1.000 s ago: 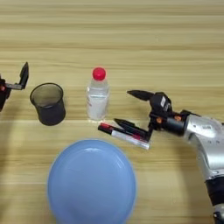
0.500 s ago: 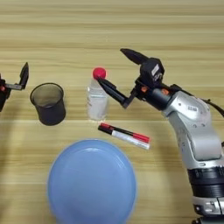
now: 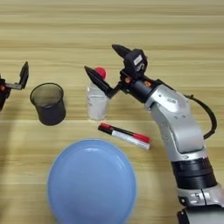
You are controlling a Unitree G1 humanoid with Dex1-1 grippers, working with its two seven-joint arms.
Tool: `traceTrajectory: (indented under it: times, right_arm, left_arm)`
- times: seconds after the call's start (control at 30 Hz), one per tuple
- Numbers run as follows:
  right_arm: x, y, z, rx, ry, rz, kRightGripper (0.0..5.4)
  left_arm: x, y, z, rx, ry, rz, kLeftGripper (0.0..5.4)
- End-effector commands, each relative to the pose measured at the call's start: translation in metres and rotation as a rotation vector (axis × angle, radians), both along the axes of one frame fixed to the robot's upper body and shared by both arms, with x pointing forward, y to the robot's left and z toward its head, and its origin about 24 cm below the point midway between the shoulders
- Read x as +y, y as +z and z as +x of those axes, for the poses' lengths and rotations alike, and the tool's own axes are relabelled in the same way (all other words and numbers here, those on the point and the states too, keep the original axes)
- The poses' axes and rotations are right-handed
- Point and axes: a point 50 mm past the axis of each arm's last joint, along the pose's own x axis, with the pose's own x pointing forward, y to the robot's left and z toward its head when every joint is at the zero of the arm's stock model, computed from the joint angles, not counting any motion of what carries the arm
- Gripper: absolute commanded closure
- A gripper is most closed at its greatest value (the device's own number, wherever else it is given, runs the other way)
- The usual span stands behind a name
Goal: Move the objects on the table
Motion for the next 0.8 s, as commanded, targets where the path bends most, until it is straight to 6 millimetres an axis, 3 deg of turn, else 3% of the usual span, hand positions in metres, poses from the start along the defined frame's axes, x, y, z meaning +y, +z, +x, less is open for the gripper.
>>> traceTrajectory:
  times: [0.03, 0.37, 0.8]
  right_arm:
    - [0.005, -0.004, 0.007, 0.043, -0.02, -0.03, 0.04]
    - [0.007, -0.02, 0.013, 0.116, -0.033, -0.084, 1.15]
    - [0.011, -0.025, 0.008, 0.139, 0.017, -0.119, 2.62]
  left_arm:
    - [-0.002, 0.003, 0.002, -0.008, -0.007, 0.008, 0.0]
    - [-0.002, 0.003, 0.002, -0.008, -0.006, 0.007, 0.0]
    - [-0.002, 0.003, 0.002, -0.008, -0.005, 0.007, 0.0]
